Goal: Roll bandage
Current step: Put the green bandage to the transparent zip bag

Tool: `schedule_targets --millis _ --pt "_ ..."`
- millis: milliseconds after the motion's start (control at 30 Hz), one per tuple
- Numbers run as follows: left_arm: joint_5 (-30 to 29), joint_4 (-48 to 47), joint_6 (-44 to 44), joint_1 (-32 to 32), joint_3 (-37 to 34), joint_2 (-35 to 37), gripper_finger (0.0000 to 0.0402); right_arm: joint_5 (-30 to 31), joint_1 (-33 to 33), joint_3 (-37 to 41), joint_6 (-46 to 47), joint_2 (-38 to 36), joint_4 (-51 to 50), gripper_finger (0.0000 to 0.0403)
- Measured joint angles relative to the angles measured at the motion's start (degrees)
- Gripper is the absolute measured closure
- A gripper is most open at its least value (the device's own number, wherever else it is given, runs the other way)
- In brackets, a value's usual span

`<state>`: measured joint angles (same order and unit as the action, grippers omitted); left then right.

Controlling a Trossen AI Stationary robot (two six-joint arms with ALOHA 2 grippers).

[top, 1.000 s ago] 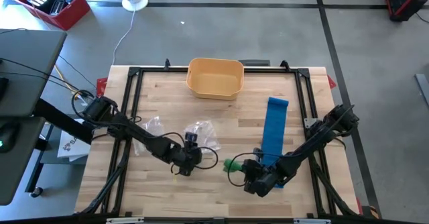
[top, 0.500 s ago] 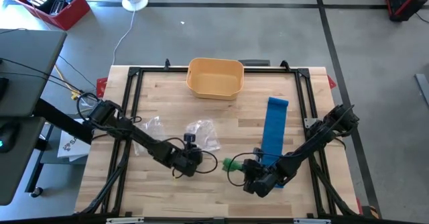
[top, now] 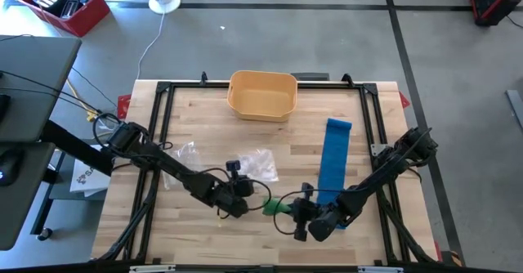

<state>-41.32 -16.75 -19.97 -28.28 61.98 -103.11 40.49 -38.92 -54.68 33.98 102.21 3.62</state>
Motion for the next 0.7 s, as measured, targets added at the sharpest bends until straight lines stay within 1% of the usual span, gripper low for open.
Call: schedule_targets --millis 167,267,600,700 --pt "0.35 0.07 -0.97 -1.19 4.56 0.00 0.0401 6.22 0.68 0.01 -0.94 0.00 2.29 0.0373" --pt "0.08 0.32 -1.26 -1.54 6.20 0.00 0.0401 8.89 1.06 -0.01 -1.01 0.00 3.42 0.0373" --pt "-8.64 0.00 -2.42 -3.58 9.28 -0.11 0.0401 9.09 1.94 -0.15 5.51 -0.11 -1.51 0.0373" --pt "-11.52 2.14 -2.45 -4.04 9.46 -0.11 0.0401 8.44 2.40 -0.01 7.40 -0.05 -3.34 0.0373"
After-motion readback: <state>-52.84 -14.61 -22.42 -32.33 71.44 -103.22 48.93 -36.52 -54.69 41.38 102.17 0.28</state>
